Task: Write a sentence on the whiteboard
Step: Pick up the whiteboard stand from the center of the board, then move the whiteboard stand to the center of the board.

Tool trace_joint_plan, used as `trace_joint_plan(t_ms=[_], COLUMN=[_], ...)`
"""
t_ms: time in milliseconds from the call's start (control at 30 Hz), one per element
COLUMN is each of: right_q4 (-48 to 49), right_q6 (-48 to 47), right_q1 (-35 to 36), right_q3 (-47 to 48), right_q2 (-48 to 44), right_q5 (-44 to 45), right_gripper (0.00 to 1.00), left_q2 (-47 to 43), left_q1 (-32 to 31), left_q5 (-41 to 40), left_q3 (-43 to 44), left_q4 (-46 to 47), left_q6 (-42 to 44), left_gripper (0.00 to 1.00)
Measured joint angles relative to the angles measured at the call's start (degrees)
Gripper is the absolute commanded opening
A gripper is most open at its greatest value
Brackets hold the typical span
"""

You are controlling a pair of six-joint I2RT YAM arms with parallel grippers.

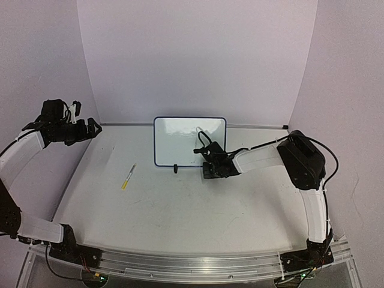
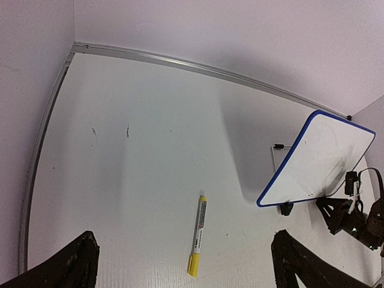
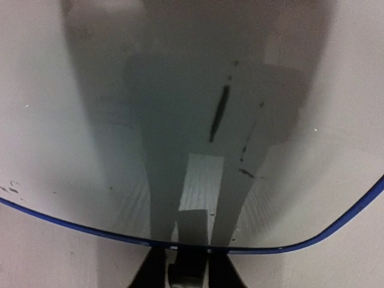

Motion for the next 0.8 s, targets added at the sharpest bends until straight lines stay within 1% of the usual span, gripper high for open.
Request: trace_joint_plan(t_ms=[67,133,333,400,533,633,800], right_q4=[-0.13,-0.39,0.58,1.40,1.52,-0.59,-5.47], right_q6=[-0.23,-0.75,-0.72,-0.29,1.95,4.63,10.17], right_q1=[0.05,0.10,1.23,1.95,3.92,6.06,10.56], right_q3=[0.60,0.73,-0.29,-1.98,-8.29,-12.79,-17.00], right_q2=[0.47,0.55,0.51,-0.22,-4.56,-8.36,-12.92], right_q5=[1.06,2.39,4.89,6.01,6.69,7.12,8.36], right_gripper=[0.03,0.00,0.00,0.00,0.00,0.00,0.00], left_q2=[0.36,0.65,0.84,1.05,1.47,1.52,1.52], left_q1=[0.00,0.00,0.00,0.00,0.00,0.00,0.00], left_q5=[0.20,0.30,0.34,0.34,0.32,0.31,0.32], left_q3=[0.00,0.00,0.00,0.00,0.00,0.00,0.00], left_q4=[0.00,0.00,-0.02,0.00,-0.02,-0.02,-0.02], left_q6=[-0.02,-0.04,-0.04,-0.04,-0.06,-0.09,-0.11], left_gripper=[0.99,0.99,0.99,1.00,0.99,1.00,0.99])
